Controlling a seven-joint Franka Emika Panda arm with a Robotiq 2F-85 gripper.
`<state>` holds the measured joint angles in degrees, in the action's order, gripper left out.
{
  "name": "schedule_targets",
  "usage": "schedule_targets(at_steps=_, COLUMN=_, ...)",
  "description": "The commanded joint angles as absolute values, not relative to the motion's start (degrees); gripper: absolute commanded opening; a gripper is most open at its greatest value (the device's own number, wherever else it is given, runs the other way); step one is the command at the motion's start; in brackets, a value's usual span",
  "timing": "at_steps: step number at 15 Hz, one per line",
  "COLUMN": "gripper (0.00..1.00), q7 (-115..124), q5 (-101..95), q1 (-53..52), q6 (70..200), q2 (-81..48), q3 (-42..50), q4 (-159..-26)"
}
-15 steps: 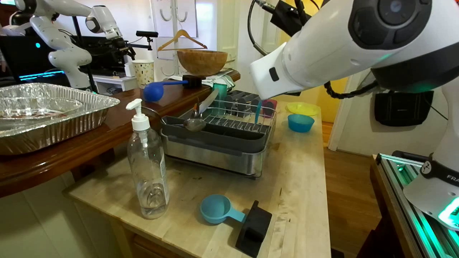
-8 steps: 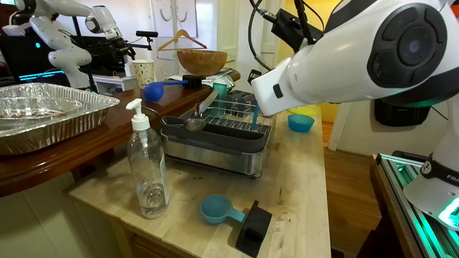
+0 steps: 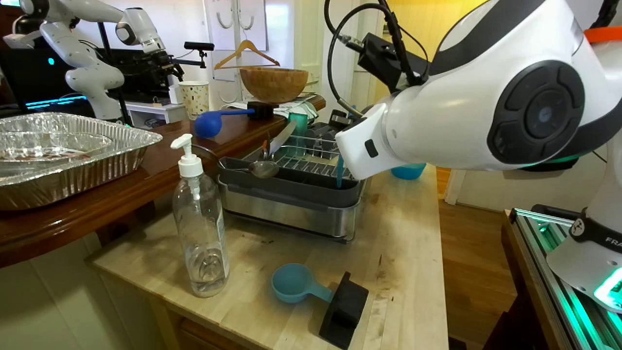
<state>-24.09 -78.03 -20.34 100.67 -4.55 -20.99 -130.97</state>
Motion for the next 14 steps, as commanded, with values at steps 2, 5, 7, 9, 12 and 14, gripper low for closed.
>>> schedule_targets(at_steps=2, gripper=0.03, q7=-23.0, q5=-81.3, q1=-21.3, q6=98.5, q2=-7.8, q3=-21.5, q4=-129.6)
schedule_targets(at_steps=5, gripper=0.03, q7=-22.9, q5=-83.0, q1=-22.0, q6=97.9, q2=-8.6, q3=-21.8, q4=-129.5)
schedule_targets(at_steps=7, gripper=0.36, q7=-22.8, q5=-83.8, q1=-22.4, q6=97.3, q2=-8.9, q3=-22.0, q4=-129.4)
schedule_targets(at_steps=9, gripper=0.39, q7=-22.7, q5=-84.3, q1=-22.6, q6=96.6, q2=-9.0, q3=-22.2, q4=-129.4)
schedule_targets(at_steps=12, gripper=0.63, q7=-22.7, q5=-84.3, q1=-22.6, q6=96.0, q2=-8.8, q3=-22.2, q4=-129.1)
schedule_targets(at_steps=14, gripper=0.77, q7=-22.7, q5=-84.2, q1=-22.5, q6=95.6, q2=-8.7, q3=-22.1, q4=-128.8)
